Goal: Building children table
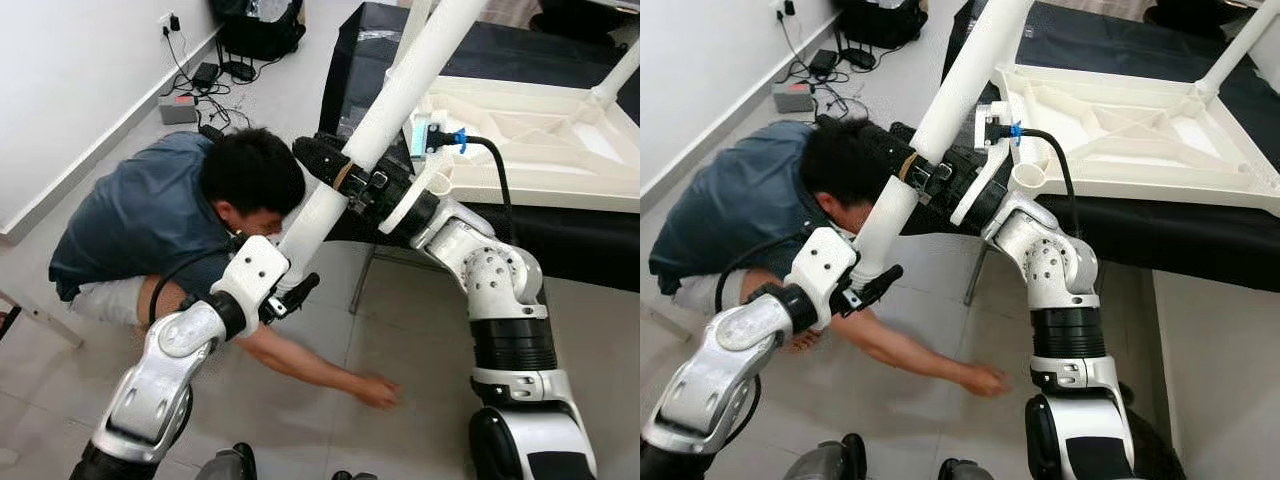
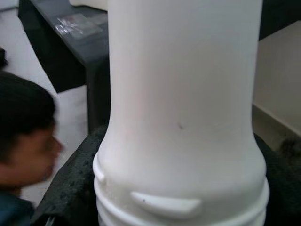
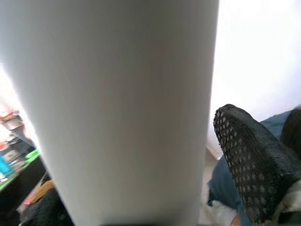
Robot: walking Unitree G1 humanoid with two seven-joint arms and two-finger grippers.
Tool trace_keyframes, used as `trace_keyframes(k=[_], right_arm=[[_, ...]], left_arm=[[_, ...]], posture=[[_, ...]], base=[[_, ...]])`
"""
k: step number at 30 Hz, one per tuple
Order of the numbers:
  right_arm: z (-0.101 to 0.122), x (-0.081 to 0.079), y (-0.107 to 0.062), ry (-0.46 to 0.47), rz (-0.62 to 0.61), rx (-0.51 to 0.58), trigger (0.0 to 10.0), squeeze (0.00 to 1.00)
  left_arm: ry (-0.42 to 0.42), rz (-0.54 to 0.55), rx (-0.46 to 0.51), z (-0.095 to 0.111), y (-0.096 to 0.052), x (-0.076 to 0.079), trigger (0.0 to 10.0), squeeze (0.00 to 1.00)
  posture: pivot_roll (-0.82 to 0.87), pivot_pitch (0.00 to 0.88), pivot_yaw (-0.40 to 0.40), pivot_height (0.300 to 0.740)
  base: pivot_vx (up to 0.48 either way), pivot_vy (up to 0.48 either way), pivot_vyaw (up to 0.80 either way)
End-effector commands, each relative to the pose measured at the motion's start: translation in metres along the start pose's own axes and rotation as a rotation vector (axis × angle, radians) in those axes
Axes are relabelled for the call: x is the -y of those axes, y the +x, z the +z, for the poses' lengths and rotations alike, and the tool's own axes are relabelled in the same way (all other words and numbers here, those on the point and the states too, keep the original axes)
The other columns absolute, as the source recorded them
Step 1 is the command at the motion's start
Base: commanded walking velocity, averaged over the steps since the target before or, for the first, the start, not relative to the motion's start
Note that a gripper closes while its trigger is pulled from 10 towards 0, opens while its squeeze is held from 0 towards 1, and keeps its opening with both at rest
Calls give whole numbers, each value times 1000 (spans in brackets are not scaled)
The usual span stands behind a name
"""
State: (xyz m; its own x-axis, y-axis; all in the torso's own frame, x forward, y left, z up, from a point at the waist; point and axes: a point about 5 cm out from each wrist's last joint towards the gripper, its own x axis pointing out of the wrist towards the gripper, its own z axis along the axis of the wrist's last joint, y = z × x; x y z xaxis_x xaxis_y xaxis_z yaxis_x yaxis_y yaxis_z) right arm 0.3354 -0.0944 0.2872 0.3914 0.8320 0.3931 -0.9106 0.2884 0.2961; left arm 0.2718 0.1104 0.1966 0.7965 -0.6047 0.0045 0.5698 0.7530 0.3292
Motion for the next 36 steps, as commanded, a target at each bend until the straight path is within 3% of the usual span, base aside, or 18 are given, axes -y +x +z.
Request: trace_keyframes(k=[1, 11, 17, 19, 29, 36], right_arm=[[-1, 0, -3, 24, 24, -2, 10000, 0], [-8, -6, -8, 71, 115, -40, 10000, 0], [-9, -5, -7, 74, 119, -39, 10000, 0], [-8, -7, -5, 74, 136, -36, 10000, 0], [-14, -7, -5, 40, 154, -80, 10000, 0], [-23, -3, -12, -9, 154, -174, 10000, 0]], left_arm=[[-33, -27, 12, 3, -2, 6, 10000, 0], [-179, -49, 11, 6, -5, 14, 10000, 0], [-210, -66, 1, 7, -7, 20, 10000, 0], [-242, -106, -13, 5, -9, 29, 10000, 0], [-273, -149, -43, 2, -14, 38, 10000, 0], [-280, -168, -75, -2, -21, 40, 10000, 0]], posture=[[108, 185, -116, 740], [111, 184, -119, 740], [111, 184, -121, 740], [110, 186, -118, 740], [109, 188, -117, 740], [112, 197, -116, 740]], base=[[0, 0, 0], [0, 0, 0], [0, 0, 0], [0, 0, 0], [0, 0, 0], [0, 0, 0]])
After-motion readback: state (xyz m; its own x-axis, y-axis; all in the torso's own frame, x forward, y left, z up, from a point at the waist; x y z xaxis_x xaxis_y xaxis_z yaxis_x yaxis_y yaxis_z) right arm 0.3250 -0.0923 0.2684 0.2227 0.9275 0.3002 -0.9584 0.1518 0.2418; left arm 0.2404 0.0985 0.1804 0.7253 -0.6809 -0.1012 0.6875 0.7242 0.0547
